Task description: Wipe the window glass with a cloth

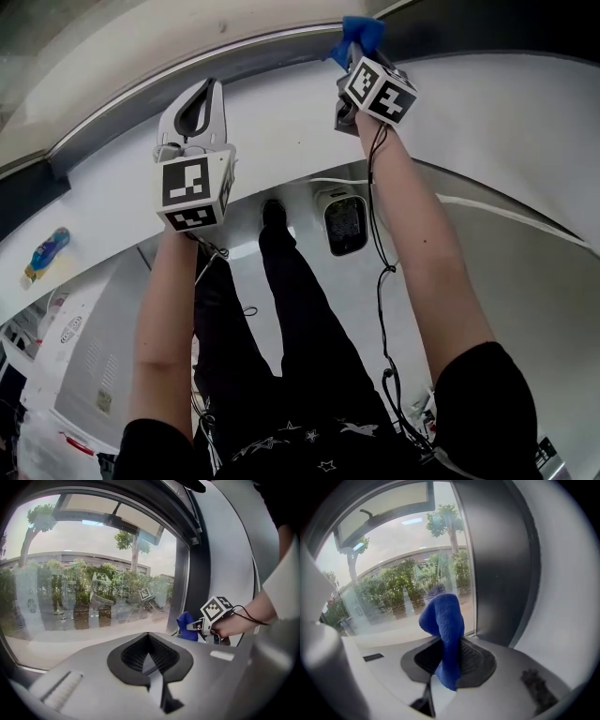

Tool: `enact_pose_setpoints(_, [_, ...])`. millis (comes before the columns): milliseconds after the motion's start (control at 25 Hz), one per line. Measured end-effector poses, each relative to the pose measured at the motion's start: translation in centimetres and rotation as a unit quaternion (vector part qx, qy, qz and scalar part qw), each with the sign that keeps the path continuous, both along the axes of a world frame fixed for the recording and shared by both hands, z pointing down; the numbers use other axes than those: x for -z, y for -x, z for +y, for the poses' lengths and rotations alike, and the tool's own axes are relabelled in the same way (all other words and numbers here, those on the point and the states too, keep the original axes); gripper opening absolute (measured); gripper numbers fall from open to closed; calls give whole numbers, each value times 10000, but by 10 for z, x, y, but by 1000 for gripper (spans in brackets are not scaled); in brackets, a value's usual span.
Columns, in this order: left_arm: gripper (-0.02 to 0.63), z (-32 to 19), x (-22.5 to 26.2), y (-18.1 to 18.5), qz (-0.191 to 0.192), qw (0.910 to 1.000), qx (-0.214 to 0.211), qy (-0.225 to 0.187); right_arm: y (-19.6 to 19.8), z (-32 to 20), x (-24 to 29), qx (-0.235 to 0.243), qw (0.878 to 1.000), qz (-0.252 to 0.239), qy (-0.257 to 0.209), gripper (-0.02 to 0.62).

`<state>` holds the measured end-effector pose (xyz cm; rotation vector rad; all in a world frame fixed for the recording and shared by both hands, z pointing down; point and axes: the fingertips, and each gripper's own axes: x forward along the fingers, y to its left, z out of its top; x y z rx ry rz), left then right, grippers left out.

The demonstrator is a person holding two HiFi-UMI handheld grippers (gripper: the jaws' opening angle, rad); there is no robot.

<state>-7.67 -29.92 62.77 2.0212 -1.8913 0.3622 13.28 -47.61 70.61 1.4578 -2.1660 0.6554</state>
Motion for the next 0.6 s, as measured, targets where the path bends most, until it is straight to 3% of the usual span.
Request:
enact_pose_setpoints(160, [6,26,2,29,29,9998,193,-25,42,38,8,422,9990,-152,-44,77])
enact_pose_setpoints(320, [6,73,-2,80,-14,9984,555,95,124,98,14,1143,9920,-540,25,77])
enact_pose_setpoints(440, [6,112,-9,128,-62,9958,884,233,199,153,12,1812,9806,-701,272,77])
enact_pose_setpoints(600, [6,163,-21,188,-138,9906,1299,414,299,225,6,2777,9564,-761,497,77])
